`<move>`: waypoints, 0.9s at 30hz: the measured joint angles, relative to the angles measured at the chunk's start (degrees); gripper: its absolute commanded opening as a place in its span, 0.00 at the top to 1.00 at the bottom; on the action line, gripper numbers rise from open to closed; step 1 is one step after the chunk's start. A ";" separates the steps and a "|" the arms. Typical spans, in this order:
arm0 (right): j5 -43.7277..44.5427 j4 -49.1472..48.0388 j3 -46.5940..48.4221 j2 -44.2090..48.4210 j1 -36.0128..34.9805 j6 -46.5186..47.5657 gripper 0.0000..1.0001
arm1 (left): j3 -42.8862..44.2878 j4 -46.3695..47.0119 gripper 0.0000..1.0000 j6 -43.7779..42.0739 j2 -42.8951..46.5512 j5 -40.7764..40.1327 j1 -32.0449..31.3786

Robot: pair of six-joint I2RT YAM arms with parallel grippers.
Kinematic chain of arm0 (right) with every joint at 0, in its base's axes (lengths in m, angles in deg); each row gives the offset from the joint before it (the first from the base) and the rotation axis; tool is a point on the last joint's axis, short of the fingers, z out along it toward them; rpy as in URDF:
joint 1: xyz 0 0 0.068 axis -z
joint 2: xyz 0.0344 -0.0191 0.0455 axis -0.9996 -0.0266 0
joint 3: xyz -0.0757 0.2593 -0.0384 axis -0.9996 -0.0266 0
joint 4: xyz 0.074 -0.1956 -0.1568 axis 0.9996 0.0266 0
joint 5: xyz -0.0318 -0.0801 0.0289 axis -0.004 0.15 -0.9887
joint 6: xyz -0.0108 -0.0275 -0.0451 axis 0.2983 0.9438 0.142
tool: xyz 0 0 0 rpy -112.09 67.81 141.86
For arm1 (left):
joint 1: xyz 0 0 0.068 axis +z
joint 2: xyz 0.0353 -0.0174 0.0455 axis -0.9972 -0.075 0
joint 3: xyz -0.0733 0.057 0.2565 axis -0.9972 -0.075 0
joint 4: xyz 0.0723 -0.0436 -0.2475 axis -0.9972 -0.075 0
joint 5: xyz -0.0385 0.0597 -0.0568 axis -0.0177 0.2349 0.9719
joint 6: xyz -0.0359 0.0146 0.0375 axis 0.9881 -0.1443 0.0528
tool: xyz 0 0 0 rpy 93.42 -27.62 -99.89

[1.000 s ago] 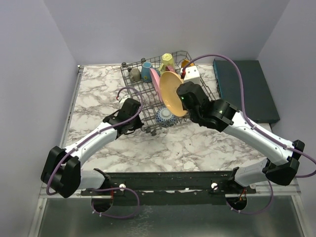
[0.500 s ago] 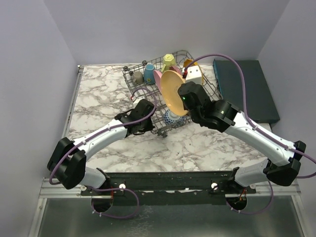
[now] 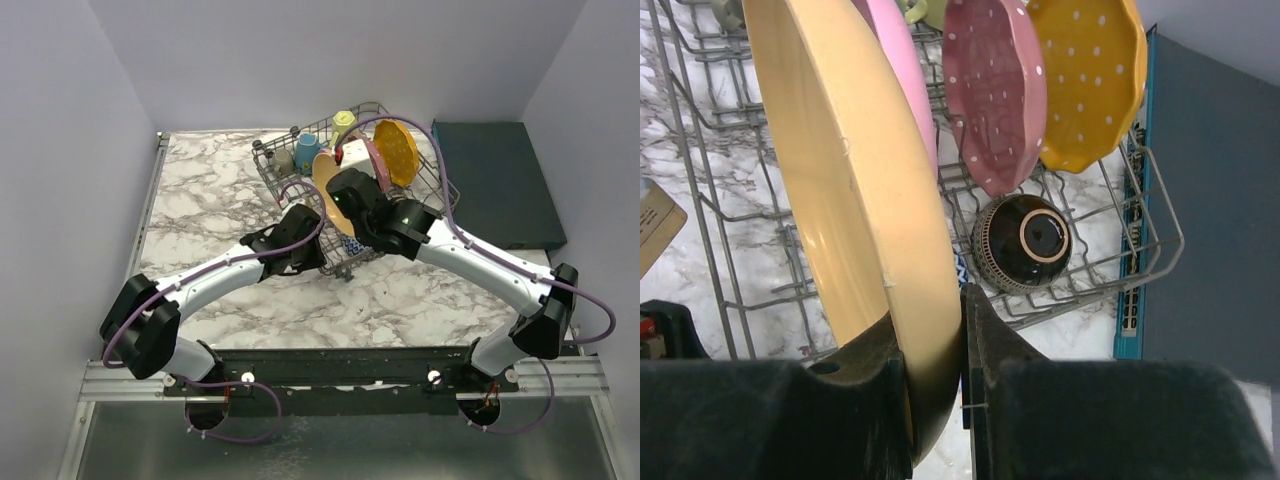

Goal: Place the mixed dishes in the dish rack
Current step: Move the dish rack to the center of the board.

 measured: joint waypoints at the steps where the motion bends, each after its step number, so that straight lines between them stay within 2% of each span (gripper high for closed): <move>1: 0.22 -0.72 0.02 -0.74 0.00 0.59 0.99 | -0.28 0.37 0.65 -0.13 0.11 0.04 0.00; 4: 1.11 -2.56 0.22 -2.86 0.02 2.08 0.99 | -1.60 2.69 0.54 -0.28 1.29 0.79 -0.07; 8: 1.60 -5.53 0.37 -6.10 0.68 3.96 0.99 | -3.37 5.40 0.47 -0.31 3.41 1.36 -0.17; 13: 1.60 -8.90 0.98 -10.25 1.86 6.27 1.00 | -4.09 4.81 0.38 -1.33 10.32 0.13 -0.15; 27: 1.03 -12.26 10.45 -23.12 4.81 8.92 0.99 | -3.96 -9.73 0.23 -8.26 30.88 -6.73 -0.15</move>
